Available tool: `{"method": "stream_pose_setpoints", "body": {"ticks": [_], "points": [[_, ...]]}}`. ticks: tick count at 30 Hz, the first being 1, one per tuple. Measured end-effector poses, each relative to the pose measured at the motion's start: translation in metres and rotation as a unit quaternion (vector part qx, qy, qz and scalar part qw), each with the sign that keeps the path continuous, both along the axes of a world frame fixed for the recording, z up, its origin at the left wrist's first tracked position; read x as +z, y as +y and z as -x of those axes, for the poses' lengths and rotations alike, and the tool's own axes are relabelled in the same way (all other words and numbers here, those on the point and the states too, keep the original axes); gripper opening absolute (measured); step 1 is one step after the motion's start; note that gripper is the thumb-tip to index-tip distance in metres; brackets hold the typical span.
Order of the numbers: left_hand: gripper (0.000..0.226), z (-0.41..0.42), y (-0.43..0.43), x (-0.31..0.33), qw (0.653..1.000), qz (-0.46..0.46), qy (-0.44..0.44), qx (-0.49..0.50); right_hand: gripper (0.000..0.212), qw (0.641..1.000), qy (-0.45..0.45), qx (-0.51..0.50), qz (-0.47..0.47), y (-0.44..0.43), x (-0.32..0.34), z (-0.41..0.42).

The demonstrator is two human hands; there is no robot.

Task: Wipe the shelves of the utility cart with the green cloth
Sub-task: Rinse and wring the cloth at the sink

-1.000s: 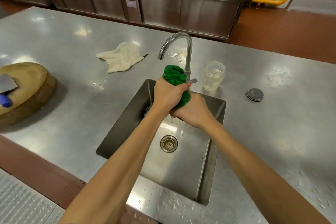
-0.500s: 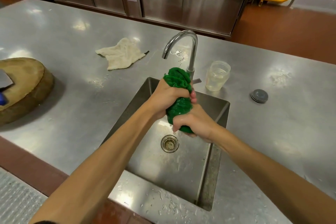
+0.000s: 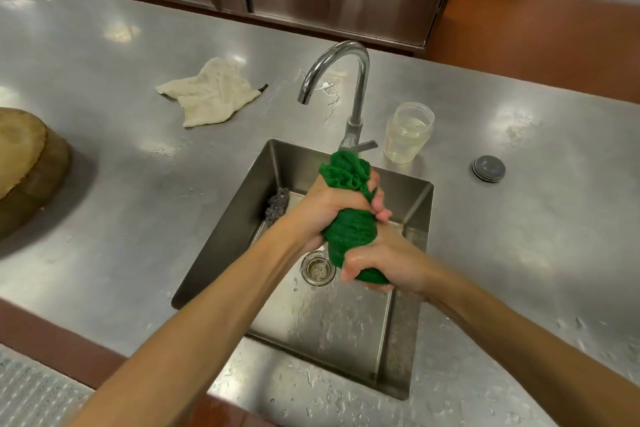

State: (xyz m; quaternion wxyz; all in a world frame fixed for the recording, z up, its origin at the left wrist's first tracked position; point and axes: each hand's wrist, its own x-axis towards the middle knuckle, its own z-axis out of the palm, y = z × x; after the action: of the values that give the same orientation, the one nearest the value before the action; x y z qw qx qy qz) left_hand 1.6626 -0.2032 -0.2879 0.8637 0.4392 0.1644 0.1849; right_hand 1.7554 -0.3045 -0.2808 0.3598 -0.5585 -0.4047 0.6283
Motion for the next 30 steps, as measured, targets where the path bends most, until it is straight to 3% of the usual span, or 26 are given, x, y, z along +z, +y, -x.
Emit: {"method": "stream_pose_setpoints", "body": {"ticks": [5, 7, 11, 16, 20, 23, 27, 30], "points": [[0.018, -0.015, -0.004, -0.006, 0.983, -0.061, 0.118, 0.13, 0.02, 0.988, -0.137, -0.058, 0.036, -0.006, -0.006, -0.007], [0.02, -0.019, -0.007, -0.008, 0.973, -0.07, 0.163, 0.151, 0.022, 0.992, -0.091, -0.08, 0.046, -0.016, -0.009, -0.012], [0.054, -0.024, -0.015, -0.016, 0.975, -0.026, 0.188, 0.115, 0.045, 0.986, -0.032, -0.155, 0.053, -0.045, -0.019, -0.03], [0.063, -0.04, -0.049, -0.021, 0.979, -0.069, 0.187, 0.039, 0.075, 0.955, 0.014, -0.297, 0.022, -0.1, -0.026, -0.06], [0.074, -0.064, -0.102, -0.013, 0.97, -0.157, 0.183, 0.006, 0.069, 0.921, 0.001, -0.389, -0.005, -0.172, -0.021, -0.081], [0.065, -0.087, -0.156, -0.006, 0.954, -0.237, 0.184, 0.008, 0.063, 0.89, -0.003, -0.455, -0.033, -0.239, -0.015, -0.093], [0.017, -0.119, -0.236, -0.002, 0.936, -0.295, 0.188, -0.023, 0.058, 0.835, -0.005, -0.545, -0.078, -0.338, -0.005, -0.109], [0.014, -0.142, -0.3, -0.002, 0.922, -0.324, 0.187, -0.096, 0.059, 0.795, 0.007, -0.598, -0.105, -0.419, 0.0, -0.117]]}}
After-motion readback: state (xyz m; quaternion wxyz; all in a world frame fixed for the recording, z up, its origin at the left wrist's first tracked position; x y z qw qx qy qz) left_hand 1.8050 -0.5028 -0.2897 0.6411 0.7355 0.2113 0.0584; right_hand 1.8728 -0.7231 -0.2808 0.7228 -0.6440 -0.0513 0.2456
